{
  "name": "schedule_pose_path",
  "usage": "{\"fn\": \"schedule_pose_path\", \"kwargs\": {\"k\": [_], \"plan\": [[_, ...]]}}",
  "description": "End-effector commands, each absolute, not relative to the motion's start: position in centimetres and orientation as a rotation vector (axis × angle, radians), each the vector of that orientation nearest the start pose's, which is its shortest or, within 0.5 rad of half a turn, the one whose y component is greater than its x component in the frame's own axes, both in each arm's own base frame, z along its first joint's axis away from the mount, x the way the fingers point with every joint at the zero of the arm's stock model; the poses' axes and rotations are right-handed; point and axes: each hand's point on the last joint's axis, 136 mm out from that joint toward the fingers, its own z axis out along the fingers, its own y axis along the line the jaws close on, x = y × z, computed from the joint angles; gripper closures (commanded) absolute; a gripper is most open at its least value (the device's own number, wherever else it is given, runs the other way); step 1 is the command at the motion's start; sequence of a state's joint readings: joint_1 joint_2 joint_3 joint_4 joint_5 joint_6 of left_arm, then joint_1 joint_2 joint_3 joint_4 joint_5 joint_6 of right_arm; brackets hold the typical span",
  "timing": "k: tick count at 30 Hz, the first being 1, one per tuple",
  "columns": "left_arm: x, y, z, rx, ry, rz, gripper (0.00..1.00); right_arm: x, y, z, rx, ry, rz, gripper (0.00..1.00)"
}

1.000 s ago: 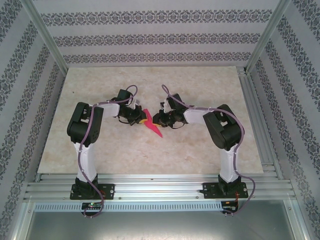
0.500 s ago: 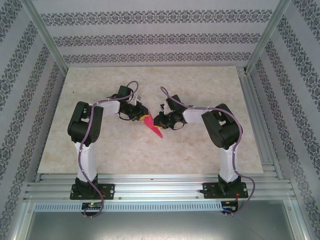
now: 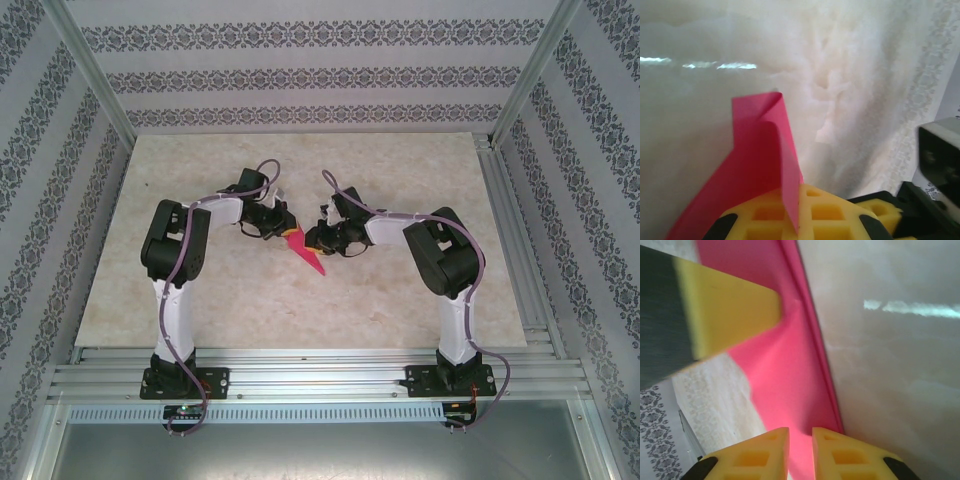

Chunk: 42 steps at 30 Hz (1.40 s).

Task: Fold a paper plane with a square sheet of paper (pick it up from the middle)
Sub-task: Fold the wing for the fifth time at the center of the table.

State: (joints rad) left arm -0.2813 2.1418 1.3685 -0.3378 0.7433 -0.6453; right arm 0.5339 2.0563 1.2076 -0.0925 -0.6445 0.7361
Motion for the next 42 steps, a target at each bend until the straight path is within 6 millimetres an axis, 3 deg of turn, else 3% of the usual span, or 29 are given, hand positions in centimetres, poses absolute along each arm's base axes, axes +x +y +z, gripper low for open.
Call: {"fn": "schedule_pose_path", "kwargs": {"k": [1, 4, 11, 16, 24, 26, 28, 35, 42], "plan": [[43.0, -24.0, 3.0, -0.216, 2.759, -1.264, 0.96, 37.6, 34.0, 5.4, -0.035, 2.678, 1.327, 0.8], [43.2, -24.2, 3.0, -0.211, 2.762, -1.282, 0.96, 38.4, 34.5, 5.8, -0.037, 2.663, 1.33, 0.79], [43.3, -24.2, 2.5, -0.219, 2.776, -1.278, 0.95, 38.3, 34.2, 3.2, -0.037, 2.736, 1.28, 0.8], [43.2, -24.1, 2.0, -0.221, 2.788, -1.272, 0.95, 38.2, 32.9, 0.6, 0.0, 2.796, 1.197, 0.82], [43.5, -24.1, 1.5, -0.239, 2.795, -1.263, 0.9, 36.6, 31.8, -2.0, 0.032, 2.861, 1.183, 0.82], [43.8, -24.3, 2.1, -0.236, 2.781, -1.274, 0.89, 36.6, 31.6, -2.2, 0.035, 2.867, 1.175, 0.83], [44.1, -24.0, 2.6, -0.245, 2.782, -1.238, 0.75, 36.6, 31.5, -2.3, 0.04, 2.865, 1.168, 0.83], [45.0, -23.0, 6.2, -0.332, 2.708, -1.204, 0.65, 36.5, 31.4, -2.5, 0.044, 2.867, 1.157, 0.84], [45.1, -22.1, 9.7, -0.458, 2.611, -1.182, 0.61, 36.6, 31.5, -2.4, 0.056, 2.853, 1.164, 0.84]]}}
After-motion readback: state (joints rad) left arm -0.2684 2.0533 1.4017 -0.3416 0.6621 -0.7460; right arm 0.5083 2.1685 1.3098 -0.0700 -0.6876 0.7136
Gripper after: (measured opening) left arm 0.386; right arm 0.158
